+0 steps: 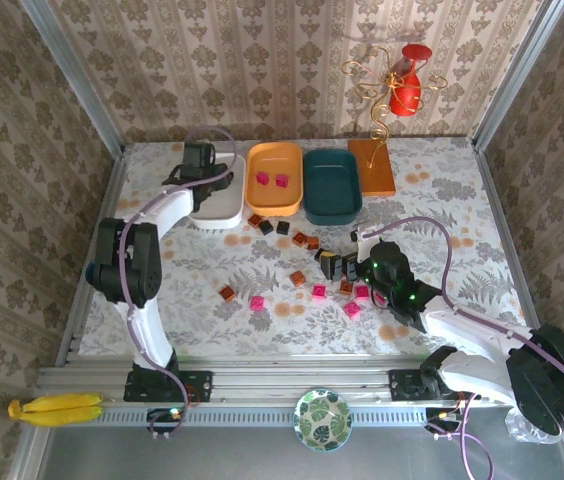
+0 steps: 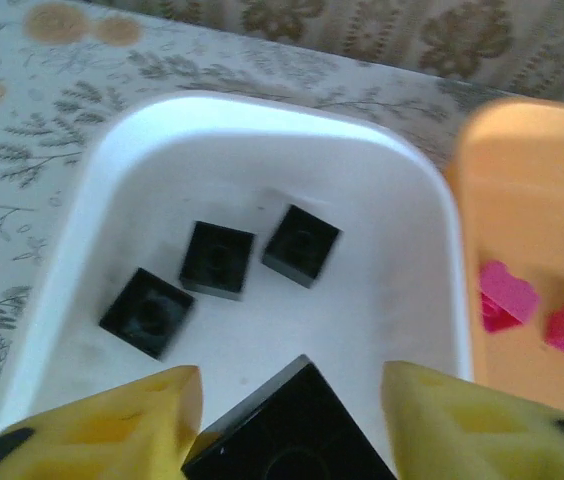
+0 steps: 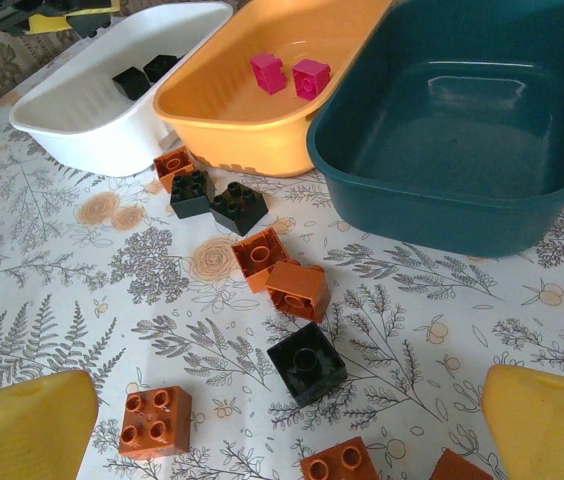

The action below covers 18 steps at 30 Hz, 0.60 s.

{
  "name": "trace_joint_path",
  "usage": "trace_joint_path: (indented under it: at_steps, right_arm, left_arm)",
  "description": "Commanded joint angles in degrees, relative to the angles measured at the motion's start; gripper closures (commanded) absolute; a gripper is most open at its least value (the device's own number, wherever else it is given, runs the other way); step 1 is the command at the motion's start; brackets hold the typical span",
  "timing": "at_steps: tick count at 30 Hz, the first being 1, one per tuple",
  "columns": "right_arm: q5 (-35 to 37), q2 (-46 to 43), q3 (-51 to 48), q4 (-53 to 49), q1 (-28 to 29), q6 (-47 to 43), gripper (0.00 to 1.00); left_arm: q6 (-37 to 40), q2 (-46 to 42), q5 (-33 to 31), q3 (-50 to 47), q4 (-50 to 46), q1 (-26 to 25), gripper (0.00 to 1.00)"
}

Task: Sort the legos into containers by color
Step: Place the lego in the container, then pick up the lego from the center of the table.

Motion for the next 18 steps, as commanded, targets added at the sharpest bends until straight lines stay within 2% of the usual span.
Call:
trace_joint_path:
  at_steps: [1, 5, 9, 14, 18]
  right_arm:
    - [1.3, -0.4, 0.8, -0.9, 0.4, 0.2, 0.0]
    - [1.8, -0.4, 0.7, -1.0, 0.4, 0.0, 0.0]
    - [1.7, 0.0, 0.8, -0.6, 0.5, 0.0, 0.0]
    - [1.1, 1.5, 0.9, 0.3, 0.4, 0.1, 0.0]
    - [0.6, 3.0, 1.4, 0.7, 0.5, 0.4, 0.0]
  left_arm:
    - [0.4, 3.7, 3.5, 4.7, -3.6, 0.5, 0.41]
    - [1.1, 1.0, 3.2, 4.1, -4.8, 0.7, 0.3]
    - [0.7, -8.3, 6.1, -6.8, -0.9, -1.2, 0.27]
    - [1.6, -20.5, 7.8, -24.7, 4.7, -9.4, 0.26]
    - [5.8, -20.8, 6.0, -27.9, 2.6, -14.7, 0.3]
